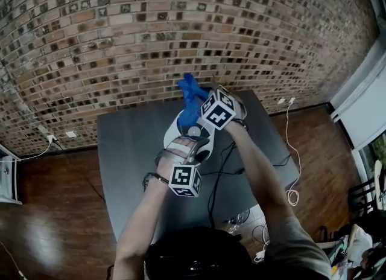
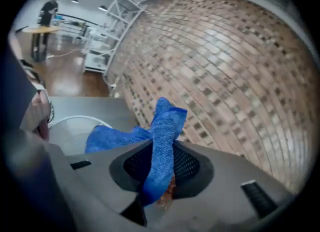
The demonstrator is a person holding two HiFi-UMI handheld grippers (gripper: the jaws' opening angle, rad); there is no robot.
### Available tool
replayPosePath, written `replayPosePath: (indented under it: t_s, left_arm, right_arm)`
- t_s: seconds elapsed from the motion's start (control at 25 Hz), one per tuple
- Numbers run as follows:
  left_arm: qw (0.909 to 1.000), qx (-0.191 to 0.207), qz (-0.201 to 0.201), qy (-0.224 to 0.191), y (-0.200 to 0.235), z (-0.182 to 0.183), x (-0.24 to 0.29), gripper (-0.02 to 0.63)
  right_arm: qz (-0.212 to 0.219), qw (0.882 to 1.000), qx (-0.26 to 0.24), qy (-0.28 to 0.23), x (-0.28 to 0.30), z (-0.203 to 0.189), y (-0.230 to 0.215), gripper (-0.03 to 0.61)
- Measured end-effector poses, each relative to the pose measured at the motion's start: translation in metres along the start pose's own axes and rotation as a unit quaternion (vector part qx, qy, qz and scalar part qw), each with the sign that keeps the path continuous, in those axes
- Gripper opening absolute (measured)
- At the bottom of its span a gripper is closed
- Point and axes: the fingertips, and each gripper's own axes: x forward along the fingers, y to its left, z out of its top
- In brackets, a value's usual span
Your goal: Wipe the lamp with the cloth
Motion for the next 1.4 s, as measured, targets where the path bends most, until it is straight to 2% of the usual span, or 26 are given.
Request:
replayPosePath:
  t_s: [0.08,0.12,0.16,0.2,0.24,0.28,0.32,0.36,0.4,0.44,0.48,0.52,0.56,0.6,0.64,0.72,0.8,0.88,0.96,1.08,1.16,1.24,1.28,1.32,1.36,1.4]
  left_arm:
    - [0.9992,-0.03,-0.01,-0.026,-0.001,0.003,-0.005,0.189]
    - [0.9964,-0.065,-0.01,-0.054,0.007,0.005,-0.013,0.187]
    - [0.9886,-0.118,0.003,-0.094,0.025,0.004,-0.026,0.183]
    - [0.9719,-0.185,0.029,-0.142,0.052,-0.003,-0.043,0.183]
    - [0.9447,-0.263,0.06,-0.186,0.086,-0.017,-0.06,0.167]
    - [0.9088,-0.348,0.082,-0.216,0.121,-0.039,-0.075,0.141]
    - [0.8695,-0.427,0.089,-0.232,0.152,-0.063,-0.082,0.109]
    - [0.8353,-0.489,0.085,-0.236,0.176,-0.086,-0.08,0.101]
    - [0.8144,-0.53,0.075,-0.224,0.191,-0.106,-0.068,0.1]
    - [0.8102,-0.548,0.062,-0.198,0.197,-0.12,-0.051,0.101]
    - [0.8199,-0.547,0.043,-0.162,0.196,-0.129,-0.031,0.103]
    - [0.8362,-0.534,0.015,-0.122,0.189,-0.134,-0.01,0.136]
    - [0.8515,-0.517,-0.019,-0.086,0.177,-0.136,0.008,0.14]
    - [0.861,-0.503,-0.052,-0.058,0.164,-0.138,0.022,0.14]
    - [0.8631,-0.497,-0.081,-0.042,0.151,-0.139,0.031,0.138]
    - [0.8523,-0.506,-0.123,-0.046,0.134,-0.138,0.041,0.14]
    - [0.8378,-0.525,-0.134,-0.066,0.131,-0.14,0.044,0.141]
    - [0.8343,-0.53,-0.13,-0.079,0.135,-0.143,0.043,0.173]
    - [0.8455,-0.514,-0.119,-0.085,0.137,-0.139,0.043,0.179]
    - [0.8648,-0.486,-0.095,-0.086,0.138,-0.133,0.044,0.179]
    - [0.8694,-0.479,-0.084,-0.088,0.137,-0.13,0.044,0.179]
    - [0.8745,-0.47,-0.082,-0.087,0.136,-0.127,0.044,0.179]
    - [0.8772,-0.465,-0.083,-0.087,0.137,-0.126,0.043,0.179]
    - [0.88,-0.459,-0.084,-0.089,0.137,-0.123,0.042,0.179]
    - [0.8825,-0.454,-0.083,-0.093,0.137,-0.12,0.039,0.181]
    - [0.8841,-0.449,-0.08,-0.1,0.138,-0.116,0.036,0.184]
  right_arm:
    - [-0.055,0.996,0.072,-0.029,-0.035,-0.014,-0.026,0.091]
    - [-0.066,0.991,0.105,-0.052,-0.058,-0.018,-0.032,0.091]
    - [-0.07,0.986,0.131,-0.074,-0.08,-0.022,-0.034,0.091]
    - [-0.068,0.982,0.15,-0.094,-0.101,-0.028,-0.034,0.091]
    - [-0.064,0.979,0.16,-0.108,-0.119,-0.033,-0.032,0.091]
    - [-0.055,0.978,0.163,-0.121,-0.134,-0.035,-0.027,0.091]
    - [-0.044,0.978,0.157,-0.133,-0.146,-0.032,-0.018,0.091]
    - [-0.032,0.979,0.14,-0.148,-0.156,-0.022,-0.006,0.091]
    - [-0.019,0.98,0.109,-0.163,-0.162,-0.007,0.011,0.091]
    - [-0.006,0.983,0.066,-0.174,-0.163,0.01,0.032,0.091]
    - [0.003,0.984,0.014,-0.177,-0.159,0.027,0.053,0.091]
    - [0.006,0.984,-0.043,-0.173,-0.151,0.04,0.073,0.091]
    - [0.003,0.982,-0.098,-0.164,-0.14,0.051,0.09,0.091]
    - [-0.005,0.976,-0.152,-0.153,-0.127,0.058,0.105,0.091]
    - [-0.015,0.969,-0.203,-0.142,-0.114,0.063,0.118,0.091]
    - [-0.036,0.948,-0.291,-0.124,-0.09,0.065,0.135,0.091]
    - [-0.039,0.929,-0.35,-0.113,-0.074,0.064,0.146,0.091]
    - [-0.028,0.91,-0.401,-0.097,-0.068,0.06,0.155,0.091]
    - [-0.019,0.891,-0.447,-0.078,-0.07,0.052,0.165,0.091]
    - [-0.011,0.871,-0.488,-0.057,-0.076,0.036,0.179,0.09]
    - [-0.013,0.848,-0.528,-0.035,-0.075,0.009,0.187,0.09]
    - [0.011,0.826,-0.564,0.006,-0.091,-0.017,0.189,0.09]
    - [0.028,0.819,-0.572,0.026,-0.104,-0.024,0.187,0.089]
    - [0.039,0.819,-0.571,0.041,-0.117,-0.025,0.184,0.09]
    - [0.038,0.827,-0.559,0.045,-0.128,-0.021,0.178,0.091]
    - [0.021,0.842,-0.538,0.038,-0.136,-0.011,0.171,0.091]
